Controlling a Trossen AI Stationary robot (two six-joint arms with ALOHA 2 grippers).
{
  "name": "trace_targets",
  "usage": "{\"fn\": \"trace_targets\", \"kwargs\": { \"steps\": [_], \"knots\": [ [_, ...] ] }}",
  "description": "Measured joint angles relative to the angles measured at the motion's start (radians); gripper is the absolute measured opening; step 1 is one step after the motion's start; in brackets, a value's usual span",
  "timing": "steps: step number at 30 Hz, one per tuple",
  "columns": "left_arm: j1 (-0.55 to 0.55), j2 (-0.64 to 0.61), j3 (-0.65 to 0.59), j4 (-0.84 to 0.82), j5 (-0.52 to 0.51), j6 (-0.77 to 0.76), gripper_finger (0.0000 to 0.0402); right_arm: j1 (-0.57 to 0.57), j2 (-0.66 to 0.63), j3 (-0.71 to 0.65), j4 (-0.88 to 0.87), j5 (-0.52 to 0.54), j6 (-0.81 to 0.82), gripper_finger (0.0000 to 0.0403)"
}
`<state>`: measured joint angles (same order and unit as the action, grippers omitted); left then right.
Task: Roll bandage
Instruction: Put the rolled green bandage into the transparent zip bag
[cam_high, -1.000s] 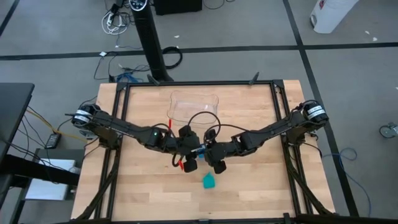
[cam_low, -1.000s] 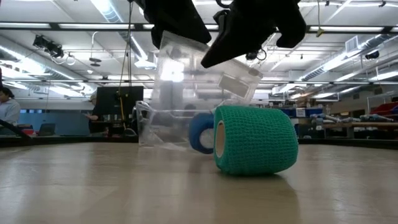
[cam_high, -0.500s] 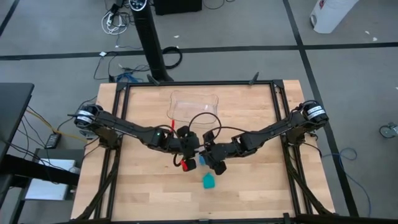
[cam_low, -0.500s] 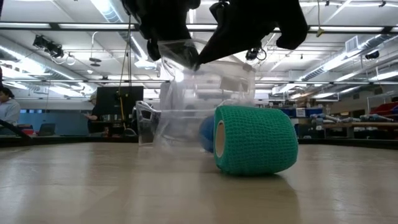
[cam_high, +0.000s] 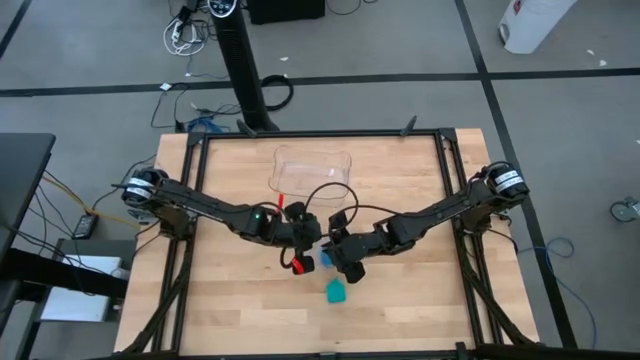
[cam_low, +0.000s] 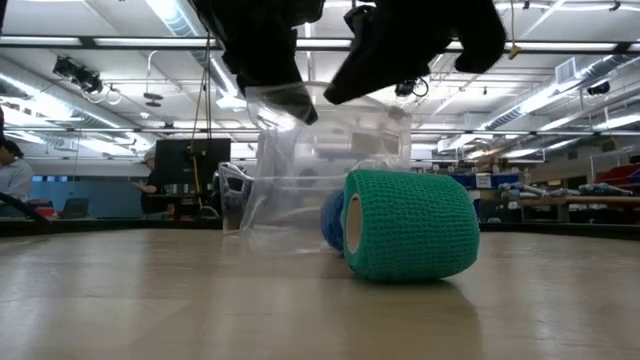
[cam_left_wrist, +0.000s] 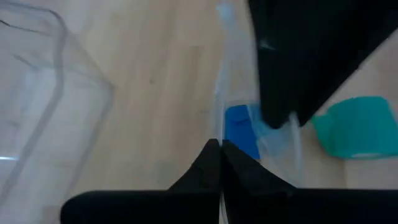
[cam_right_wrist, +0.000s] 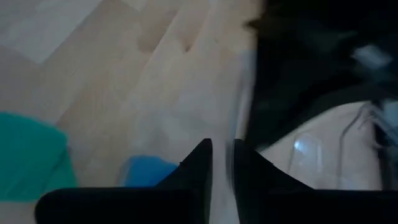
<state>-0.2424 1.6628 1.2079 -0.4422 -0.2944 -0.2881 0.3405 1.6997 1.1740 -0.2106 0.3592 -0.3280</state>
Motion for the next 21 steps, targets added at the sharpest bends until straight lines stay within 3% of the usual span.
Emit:
{"fn": "trace_targets", "kwargs": {
  "steps": [8,11,15,21],
  "knots": [
    [-0.015,-0.027,0.044,0.002,-0.187,0.155,0.0002,-0.006,0.0,0.0,-0.074,-0.012,0.08,0.0071],
    [-0.03,-0.027,0.085,-0.003,-0.25,0.257,0.0002,-0.006,0.0,0.0,-0.059,0.094,0.063,0.0069],
    [-0.037,-0.027,0.117,-0.01,-0.246,0.288,0.0001,-0.019,0.0,0.0,-0.054,0.133,0.028,0.0068],
    [-0.039,-0.022,0.115,-0.09,-0.192,0.159,0.0001,-0.03,0.0,0.0,-0.063,0.009,0.093,0.0068]
  ]
}}
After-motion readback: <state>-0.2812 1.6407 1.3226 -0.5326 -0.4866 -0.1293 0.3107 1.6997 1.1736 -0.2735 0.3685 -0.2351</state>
